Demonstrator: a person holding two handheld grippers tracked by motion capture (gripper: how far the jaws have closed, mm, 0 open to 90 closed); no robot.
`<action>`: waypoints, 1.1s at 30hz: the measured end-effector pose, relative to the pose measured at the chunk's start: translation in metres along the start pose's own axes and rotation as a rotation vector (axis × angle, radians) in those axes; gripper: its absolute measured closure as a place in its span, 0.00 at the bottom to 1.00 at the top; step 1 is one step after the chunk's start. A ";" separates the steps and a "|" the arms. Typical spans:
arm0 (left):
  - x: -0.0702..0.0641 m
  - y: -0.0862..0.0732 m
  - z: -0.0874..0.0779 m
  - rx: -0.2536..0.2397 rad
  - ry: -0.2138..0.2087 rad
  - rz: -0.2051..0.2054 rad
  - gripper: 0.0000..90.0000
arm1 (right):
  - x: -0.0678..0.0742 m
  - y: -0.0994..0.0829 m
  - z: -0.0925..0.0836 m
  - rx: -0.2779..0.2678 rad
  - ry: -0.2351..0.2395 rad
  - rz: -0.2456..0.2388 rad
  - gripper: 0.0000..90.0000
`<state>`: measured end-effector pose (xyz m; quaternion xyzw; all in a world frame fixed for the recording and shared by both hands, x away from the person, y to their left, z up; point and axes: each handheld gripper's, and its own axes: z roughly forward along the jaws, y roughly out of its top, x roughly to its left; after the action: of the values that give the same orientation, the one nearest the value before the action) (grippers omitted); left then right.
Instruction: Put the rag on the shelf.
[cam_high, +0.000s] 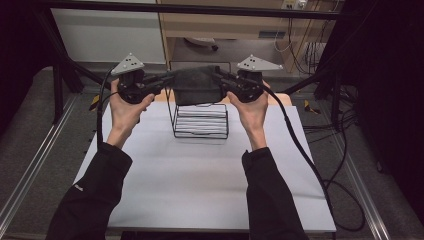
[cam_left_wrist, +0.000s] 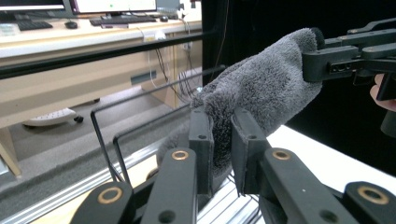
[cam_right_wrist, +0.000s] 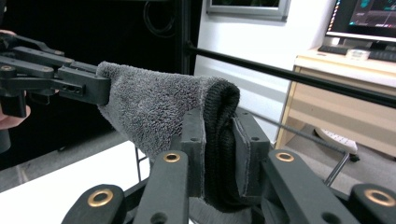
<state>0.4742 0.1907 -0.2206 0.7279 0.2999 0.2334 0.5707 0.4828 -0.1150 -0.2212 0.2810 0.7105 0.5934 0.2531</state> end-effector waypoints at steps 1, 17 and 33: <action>-0.001 -0.001 0.000 0.006 0.000 -0.001 0.88 | 0.000 -0.002 0.000 0.001 0.005 0.001 0.85; 0.000 0.035 -0.022 0.073 0.048 -0.025 0.84 | 0.004 -0.010 -0.003 0.002 0.017 -0.022 0.85; -0.006 0.036 0.008 0.198 0.001 -0.030 1.00 | 0.006 -0.013 -0.005 0.022 0.026 -0.069 0.82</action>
<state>0.4819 0.1747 -0.1872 0.7762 0.3324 0.1944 0.4992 0.4735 -0.1161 -0.2332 0.2515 0.7296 0.5800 0.2609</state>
